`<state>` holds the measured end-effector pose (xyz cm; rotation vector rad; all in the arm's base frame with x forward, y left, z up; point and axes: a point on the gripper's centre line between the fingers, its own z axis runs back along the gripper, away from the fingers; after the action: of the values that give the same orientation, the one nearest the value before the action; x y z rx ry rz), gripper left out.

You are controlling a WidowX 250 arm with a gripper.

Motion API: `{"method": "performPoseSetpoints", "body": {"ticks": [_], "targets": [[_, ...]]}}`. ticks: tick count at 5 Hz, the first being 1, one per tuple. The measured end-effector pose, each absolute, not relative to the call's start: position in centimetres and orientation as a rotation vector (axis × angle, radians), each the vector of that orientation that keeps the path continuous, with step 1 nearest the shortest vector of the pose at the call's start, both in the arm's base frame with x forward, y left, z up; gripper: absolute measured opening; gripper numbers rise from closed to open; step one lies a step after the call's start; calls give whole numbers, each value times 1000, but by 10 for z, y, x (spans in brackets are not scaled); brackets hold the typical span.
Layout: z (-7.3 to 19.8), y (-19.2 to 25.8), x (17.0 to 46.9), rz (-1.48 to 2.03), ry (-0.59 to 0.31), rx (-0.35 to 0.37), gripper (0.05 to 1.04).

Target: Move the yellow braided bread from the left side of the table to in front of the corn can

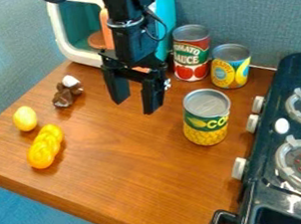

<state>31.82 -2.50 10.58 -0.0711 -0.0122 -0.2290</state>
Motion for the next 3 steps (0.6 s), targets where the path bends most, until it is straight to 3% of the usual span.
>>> {"method": "performPoseSetpoints", "body": {"ticks": [1, 3], "targets": [[96, -25, 315, -224, 22, -72, 1001], [112, 3, 293, -41, 83, 103, 1001]]}}
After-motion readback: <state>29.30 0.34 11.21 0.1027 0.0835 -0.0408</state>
